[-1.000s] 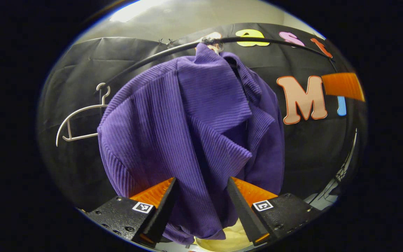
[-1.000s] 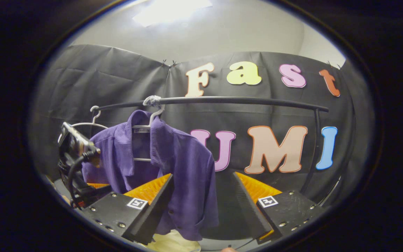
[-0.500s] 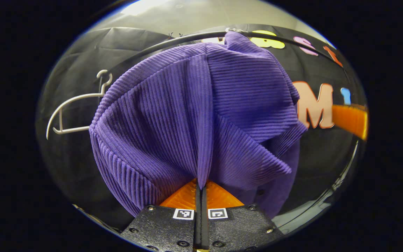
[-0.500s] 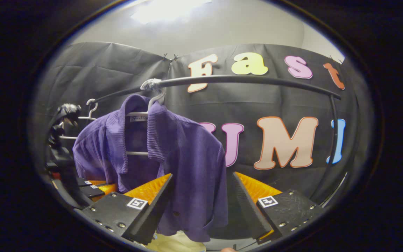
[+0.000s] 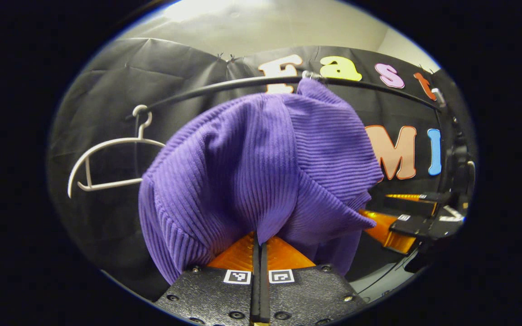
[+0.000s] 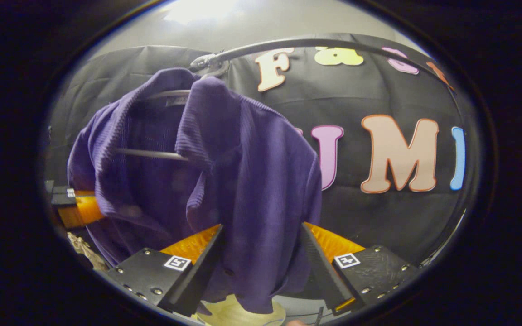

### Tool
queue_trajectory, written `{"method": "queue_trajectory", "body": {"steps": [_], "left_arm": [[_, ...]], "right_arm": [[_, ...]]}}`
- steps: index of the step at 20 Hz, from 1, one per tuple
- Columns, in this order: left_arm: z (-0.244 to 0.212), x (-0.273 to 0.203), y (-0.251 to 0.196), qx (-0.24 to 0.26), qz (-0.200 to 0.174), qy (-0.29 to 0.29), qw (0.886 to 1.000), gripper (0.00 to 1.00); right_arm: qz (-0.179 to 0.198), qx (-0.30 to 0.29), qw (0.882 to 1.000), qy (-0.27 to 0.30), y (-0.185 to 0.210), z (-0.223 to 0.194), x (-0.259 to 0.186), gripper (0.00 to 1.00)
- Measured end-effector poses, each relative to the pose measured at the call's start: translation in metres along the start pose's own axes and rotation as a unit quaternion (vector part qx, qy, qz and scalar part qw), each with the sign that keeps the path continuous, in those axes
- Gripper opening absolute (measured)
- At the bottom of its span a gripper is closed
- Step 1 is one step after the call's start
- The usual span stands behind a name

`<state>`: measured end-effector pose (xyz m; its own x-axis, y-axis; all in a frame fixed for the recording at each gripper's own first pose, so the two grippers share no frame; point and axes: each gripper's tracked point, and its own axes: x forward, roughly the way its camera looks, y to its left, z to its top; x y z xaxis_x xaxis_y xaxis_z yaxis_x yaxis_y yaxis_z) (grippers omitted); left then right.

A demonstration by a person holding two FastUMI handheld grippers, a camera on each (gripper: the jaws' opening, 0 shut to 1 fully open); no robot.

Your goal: Grasp the clothes on the hanger with both hands and then place them into the laundry hamper below.

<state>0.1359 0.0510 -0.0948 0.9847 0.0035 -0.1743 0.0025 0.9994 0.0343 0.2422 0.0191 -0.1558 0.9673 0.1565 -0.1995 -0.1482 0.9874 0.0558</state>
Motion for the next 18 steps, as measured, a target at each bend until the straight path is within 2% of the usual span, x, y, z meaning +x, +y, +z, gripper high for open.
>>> {"method": "queue_trajectory", "body": {"steps": [4, 7, 12, 13, 15, 16, 17, 18], "left_arm": [[0.031, -0.018, 0.018, -0.017, 0.021, -0.023, 0.999, 0.02], [0.059, -0.030, 0.031, -0.020, 0.042, -0.047, 0.998, 0.00], [0.085, -0.046, 0.048, -0.017, 0.062, -0.070, 0.995, 0.00], [0.091, -0.047, 0.051, -0.016, 0.065, -0.074, 0.995, 0.02], [0.096, -0.051, 0.055, -0.017, 0.069, -0.077, 0.994, 0.02], [0.098, -0.052, 0.055, -0.020, 0.071, -0.079, 0.994, 0.00], [0.099, -0.052, 0.056, -0.021, 0.073, -0.080, 0.994, 0.00], [0.100, -0.052, 0.059, -0.020, 0.076, -0.080, 0.994, 0.00]], "right_arm": [[0.030, 0.000, 0.999, 0.020, 0.026, -0.021, 0.005, 0.99], [0.030, -0.003, 0.999, 0.022, 0.030, -0.027, 0.009, 0.99], [0.023, 0.011, 0.999, 0.021, 0.024, -0.028, 0.024, 0.97], [0.021, 0.014, 0.999, 0.020, 0.022, -0.027, 0.028, 0.97], [0.010, 0.013, 1.000, 0.021, 0.014, -0.027, 0.034, 0.99], [0.017, 0.014, 0.999, 0.023, 0.016, -0.027, 0.039, 0.99], [0.021, 0.016, 0.999, 0.027, 0.019, -0.029, 0.040, 0.97], [0.018, 0.018, 0.999, 0.032, 0.016, -0.030, 0.040, 0.86]]}}
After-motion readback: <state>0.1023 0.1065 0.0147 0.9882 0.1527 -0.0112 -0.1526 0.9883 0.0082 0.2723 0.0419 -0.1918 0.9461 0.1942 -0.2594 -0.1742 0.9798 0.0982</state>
